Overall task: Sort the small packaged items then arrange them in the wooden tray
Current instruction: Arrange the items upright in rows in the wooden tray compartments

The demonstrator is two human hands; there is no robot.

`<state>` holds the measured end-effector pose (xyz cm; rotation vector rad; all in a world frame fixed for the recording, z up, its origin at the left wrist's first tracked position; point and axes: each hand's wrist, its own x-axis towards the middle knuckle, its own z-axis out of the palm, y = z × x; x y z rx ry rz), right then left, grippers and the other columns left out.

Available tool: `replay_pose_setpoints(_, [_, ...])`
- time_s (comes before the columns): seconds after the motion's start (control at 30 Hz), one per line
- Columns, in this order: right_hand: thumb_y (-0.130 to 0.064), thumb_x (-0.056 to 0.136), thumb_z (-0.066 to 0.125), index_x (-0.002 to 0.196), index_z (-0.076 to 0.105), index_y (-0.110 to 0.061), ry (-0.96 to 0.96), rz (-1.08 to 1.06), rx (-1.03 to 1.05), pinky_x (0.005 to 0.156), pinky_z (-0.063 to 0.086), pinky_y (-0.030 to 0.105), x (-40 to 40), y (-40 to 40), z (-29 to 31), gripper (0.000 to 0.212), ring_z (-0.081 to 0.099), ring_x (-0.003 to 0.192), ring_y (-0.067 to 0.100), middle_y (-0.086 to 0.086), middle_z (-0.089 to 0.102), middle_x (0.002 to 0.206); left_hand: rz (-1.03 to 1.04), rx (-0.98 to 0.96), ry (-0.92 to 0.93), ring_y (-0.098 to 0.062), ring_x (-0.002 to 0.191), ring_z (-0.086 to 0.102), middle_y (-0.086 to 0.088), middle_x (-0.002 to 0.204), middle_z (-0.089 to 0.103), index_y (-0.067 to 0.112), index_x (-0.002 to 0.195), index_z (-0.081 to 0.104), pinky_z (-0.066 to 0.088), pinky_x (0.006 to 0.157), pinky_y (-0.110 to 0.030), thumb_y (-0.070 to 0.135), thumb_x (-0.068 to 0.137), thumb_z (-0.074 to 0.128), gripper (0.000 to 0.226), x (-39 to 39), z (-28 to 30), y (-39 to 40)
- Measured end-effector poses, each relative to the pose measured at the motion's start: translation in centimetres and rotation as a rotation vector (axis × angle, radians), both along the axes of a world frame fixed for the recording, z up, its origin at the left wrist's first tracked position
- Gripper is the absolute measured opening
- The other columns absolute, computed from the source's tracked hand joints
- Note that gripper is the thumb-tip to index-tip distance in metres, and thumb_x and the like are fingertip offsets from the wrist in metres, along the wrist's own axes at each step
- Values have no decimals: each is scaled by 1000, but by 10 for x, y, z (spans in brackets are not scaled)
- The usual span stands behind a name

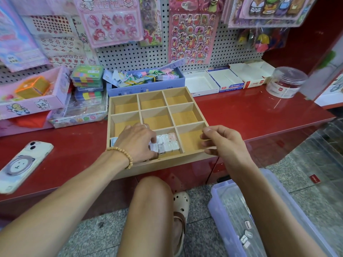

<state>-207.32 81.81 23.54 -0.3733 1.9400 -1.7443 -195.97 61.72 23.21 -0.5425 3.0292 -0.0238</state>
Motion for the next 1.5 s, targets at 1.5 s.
replay_pose_setpoints(1.5, [-15,99,59,95,69,-17,180,-424,134,66,53,24,24,206,-5,11,65,72,6,10,70,90,113,1111,494,-6,91,67,11,93,71,33,90,70,57,86,-39,23,93,62,13,-1,-21,172])
